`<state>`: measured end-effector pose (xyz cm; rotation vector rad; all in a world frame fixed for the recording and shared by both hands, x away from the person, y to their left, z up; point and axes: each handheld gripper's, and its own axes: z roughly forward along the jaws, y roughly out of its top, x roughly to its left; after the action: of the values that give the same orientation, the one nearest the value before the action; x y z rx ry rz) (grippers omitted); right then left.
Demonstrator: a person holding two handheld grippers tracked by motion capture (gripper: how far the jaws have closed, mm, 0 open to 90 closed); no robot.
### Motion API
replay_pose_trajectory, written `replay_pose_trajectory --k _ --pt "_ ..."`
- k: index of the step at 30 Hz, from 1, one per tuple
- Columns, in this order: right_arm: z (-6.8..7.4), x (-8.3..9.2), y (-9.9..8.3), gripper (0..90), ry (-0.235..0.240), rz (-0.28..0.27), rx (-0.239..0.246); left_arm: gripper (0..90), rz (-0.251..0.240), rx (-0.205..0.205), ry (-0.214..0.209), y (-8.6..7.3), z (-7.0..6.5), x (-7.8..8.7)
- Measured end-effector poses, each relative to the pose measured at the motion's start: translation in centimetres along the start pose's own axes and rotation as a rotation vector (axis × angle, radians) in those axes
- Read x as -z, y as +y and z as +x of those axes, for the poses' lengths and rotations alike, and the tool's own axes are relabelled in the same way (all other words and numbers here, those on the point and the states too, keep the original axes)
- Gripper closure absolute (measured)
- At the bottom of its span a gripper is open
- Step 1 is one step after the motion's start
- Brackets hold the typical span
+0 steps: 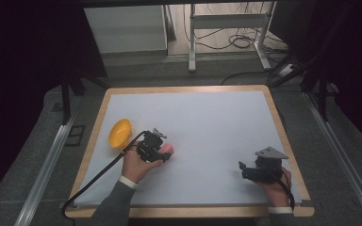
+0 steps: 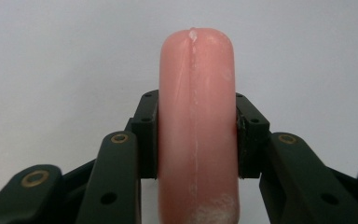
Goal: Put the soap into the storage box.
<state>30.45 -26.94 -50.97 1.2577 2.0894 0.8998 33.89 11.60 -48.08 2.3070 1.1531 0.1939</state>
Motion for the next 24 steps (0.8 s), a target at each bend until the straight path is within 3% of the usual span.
replay_pose_trajectory --k 24 --pt "0.0 0.0 0.0 8.8 -0.006 -0.001 0.003 60.0 -0.040 0.016 0.023 -0.3 1.4 1.8"
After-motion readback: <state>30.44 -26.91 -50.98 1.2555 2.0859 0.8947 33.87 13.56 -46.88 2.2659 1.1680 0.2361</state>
